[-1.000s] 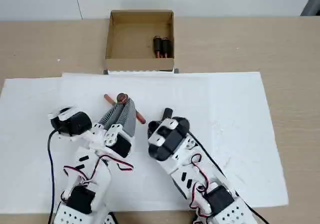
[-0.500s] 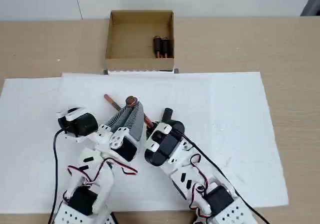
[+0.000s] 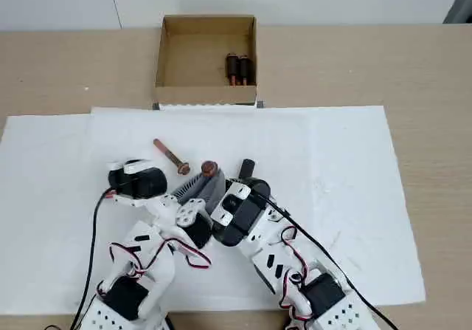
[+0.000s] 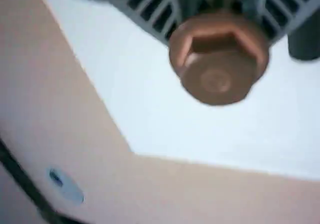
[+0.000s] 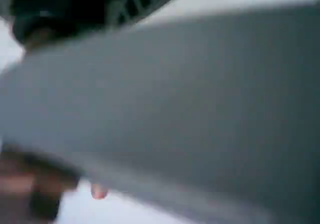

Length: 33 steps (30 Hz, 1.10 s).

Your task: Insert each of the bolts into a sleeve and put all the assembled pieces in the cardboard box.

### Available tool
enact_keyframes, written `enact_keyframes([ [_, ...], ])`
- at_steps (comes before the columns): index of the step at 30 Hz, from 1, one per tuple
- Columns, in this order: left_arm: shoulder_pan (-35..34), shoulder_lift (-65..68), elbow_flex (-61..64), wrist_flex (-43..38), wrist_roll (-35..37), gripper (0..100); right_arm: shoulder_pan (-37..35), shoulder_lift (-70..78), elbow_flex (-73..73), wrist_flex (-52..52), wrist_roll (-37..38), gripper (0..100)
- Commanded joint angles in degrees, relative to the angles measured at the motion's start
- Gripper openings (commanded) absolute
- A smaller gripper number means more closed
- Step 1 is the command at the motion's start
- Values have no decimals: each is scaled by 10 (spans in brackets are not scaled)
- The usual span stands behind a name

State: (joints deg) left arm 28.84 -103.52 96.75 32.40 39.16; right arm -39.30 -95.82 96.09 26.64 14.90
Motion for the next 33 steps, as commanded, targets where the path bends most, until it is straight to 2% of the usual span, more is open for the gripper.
enact_keyframes([
  [1,24,-4,-4,30,4,5,-7,-5,7,-29,6,4],
  [7,38,-4,-4,57,2,5,-7,-5,7,-39,6,4],
  [12,36,-5,-4,55,-34,14,-7,-4,7,-39,9,4],
  [19,-5,-5,-7,35,-52,182,-7,-2,7,-38,6,4],
  [33,-14,-5,-73,33,-96,186,-5,0,8,-37,6,4],
])
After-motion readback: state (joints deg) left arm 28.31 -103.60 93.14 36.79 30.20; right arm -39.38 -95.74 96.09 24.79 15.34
